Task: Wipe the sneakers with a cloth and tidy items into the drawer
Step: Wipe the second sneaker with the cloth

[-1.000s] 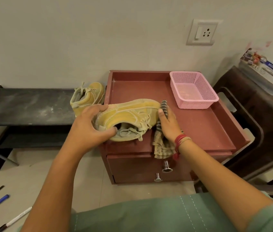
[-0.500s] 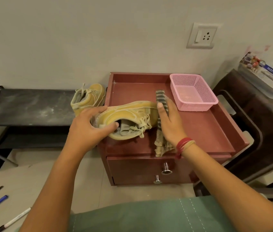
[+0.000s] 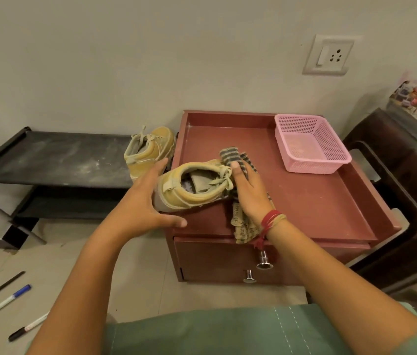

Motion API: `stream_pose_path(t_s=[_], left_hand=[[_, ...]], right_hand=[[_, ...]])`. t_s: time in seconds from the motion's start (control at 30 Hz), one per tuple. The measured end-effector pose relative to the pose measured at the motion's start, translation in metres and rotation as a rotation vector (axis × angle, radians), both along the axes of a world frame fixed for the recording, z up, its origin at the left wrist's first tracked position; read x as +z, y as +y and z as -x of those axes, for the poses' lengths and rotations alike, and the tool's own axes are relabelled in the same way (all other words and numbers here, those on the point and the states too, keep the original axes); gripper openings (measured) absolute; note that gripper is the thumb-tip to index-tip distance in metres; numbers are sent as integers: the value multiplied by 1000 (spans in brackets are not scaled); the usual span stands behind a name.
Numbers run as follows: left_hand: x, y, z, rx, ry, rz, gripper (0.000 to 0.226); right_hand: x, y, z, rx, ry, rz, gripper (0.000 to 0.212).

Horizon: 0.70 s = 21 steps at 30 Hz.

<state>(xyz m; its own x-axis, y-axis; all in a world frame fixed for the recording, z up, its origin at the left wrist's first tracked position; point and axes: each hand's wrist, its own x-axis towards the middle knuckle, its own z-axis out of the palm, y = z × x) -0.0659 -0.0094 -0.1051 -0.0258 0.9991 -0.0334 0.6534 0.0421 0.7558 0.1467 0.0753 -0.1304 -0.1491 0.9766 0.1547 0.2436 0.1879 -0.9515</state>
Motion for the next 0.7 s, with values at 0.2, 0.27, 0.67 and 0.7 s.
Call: stream_pose_path(t_s=[0.2, 0.27, 0.67, 0.7], left_hand=[[0, -9, -2, -107, 57, -18, 131], [0, -10, -4, -116, 237, -116, 131], [16, -4, -23, -46, 82, -569, 95], [18, -3, -25, -42, 15, -569, 96]], right_hand=[[10, -4, 2, -133, 255, 163, 30], [14, -9, 2, -52, 238, 210, 27], [55, -31, -21, -59, 203, -76, 26], [59, -39, -23, -49, 179, -160, 26]])
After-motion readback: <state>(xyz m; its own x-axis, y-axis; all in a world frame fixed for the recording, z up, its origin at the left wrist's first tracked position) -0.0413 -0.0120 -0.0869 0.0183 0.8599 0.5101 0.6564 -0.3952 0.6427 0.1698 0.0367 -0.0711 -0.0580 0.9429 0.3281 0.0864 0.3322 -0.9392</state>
